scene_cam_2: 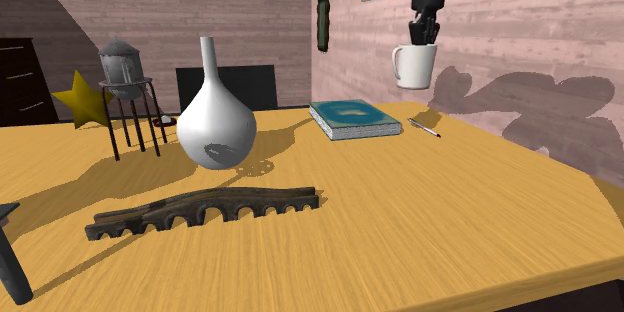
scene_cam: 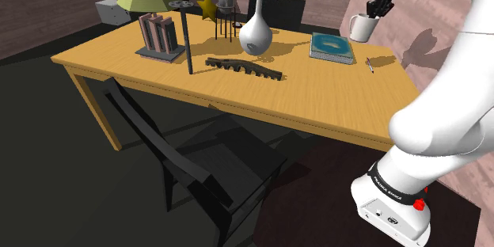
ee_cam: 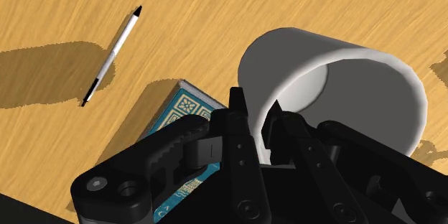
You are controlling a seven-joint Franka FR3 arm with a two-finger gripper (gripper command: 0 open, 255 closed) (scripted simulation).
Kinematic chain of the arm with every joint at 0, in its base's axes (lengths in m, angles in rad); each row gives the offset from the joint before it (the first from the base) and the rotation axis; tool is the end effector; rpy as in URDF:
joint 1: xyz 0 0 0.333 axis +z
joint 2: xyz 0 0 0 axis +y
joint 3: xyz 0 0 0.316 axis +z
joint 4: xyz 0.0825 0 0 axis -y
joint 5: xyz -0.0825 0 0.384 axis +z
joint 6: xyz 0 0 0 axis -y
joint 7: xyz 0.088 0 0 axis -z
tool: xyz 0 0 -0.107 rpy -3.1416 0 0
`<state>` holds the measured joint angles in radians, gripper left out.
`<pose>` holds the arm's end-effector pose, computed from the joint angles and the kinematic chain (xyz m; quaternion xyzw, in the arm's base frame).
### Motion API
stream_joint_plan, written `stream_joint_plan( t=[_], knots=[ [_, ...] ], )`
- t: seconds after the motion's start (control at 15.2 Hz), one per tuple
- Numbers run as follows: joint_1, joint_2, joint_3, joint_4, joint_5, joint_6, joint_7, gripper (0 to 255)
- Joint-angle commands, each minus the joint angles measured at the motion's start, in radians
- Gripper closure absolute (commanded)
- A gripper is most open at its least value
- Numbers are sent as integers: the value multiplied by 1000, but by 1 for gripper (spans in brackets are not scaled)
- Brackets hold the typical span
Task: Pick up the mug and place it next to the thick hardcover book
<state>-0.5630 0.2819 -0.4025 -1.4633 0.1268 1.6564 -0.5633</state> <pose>0.3956 -0.4965 0.5257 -0.9788 0.2018 0.0183 0.0288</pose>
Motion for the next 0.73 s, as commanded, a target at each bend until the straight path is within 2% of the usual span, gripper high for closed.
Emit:
stream_joint_plan(
  t=[0.0, 0.33, 0.66],
  knots=[
    [-41, 51, -13, 64, 19, -19, -50, 255],
    [-144, 179, -30, 246, 67, -84, -144, 255],
    [-132, 169, -28, 162, 64, -11, -147, 255]
  ],
)
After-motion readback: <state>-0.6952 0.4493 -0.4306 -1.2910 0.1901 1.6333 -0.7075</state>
